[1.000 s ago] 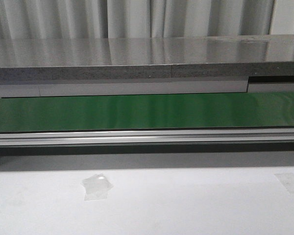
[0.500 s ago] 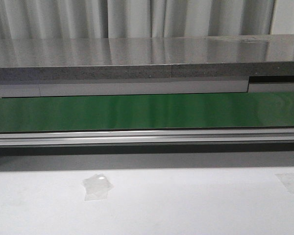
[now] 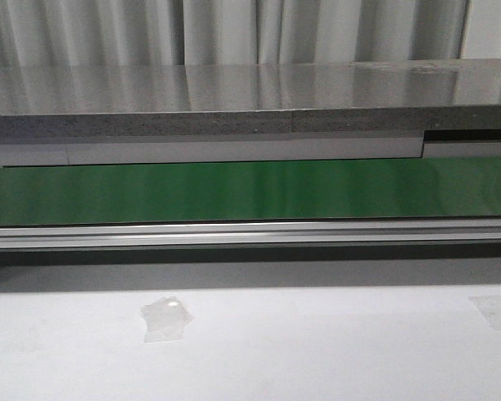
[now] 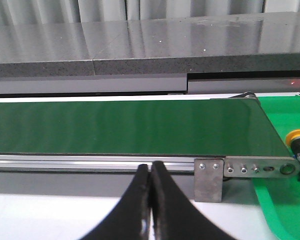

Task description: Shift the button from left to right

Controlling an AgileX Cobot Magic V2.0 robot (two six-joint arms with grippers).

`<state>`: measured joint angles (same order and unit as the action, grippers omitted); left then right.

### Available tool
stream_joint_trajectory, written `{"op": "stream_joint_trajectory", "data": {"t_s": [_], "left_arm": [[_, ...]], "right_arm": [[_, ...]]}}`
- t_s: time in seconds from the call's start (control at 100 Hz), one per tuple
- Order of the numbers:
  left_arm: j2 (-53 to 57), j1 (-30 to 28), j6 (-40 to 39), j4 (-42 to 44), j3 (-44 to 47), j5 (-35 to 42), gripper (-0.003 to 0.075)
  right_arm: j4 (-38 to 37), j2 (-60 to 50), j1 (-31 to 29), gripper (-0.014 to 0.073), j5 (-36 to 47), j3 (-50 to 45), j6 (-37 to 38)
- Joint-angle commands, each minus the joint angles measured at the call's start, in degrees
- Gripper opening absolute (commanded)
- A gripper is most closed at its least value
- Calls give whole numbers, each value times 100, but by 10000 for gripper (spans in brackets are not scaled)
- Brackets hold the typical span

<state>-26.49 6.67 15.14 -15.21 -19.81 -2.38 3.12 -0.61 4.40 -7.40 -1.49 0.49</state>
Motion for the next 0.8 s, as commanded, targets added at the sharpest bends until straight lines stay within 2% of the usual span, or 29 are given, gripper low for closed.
{"op": "stream_joint_trajectory", "data": {"t_s": [0.0,0.4,0.51,0.69,0.79], "left_arm": [[-27,36,-11,-47,-148,446,-20],[-27,36,-11,-36,-148,446,-20],[-27,36,-52,523,-148,446,-20],[147,36,-1728,2087,26,522,-20],[386,8,-1810,2142,229,522,-20]], "right_arm": [[-70,-110,5,-66,475,81,7],[-70,-110,5,-66,475,81,7],[-70,-110,5,-66,475,81,7],[-70,-110,5,-66,475,81,7],[-70,-110,5,-66,475,81,7]]}}
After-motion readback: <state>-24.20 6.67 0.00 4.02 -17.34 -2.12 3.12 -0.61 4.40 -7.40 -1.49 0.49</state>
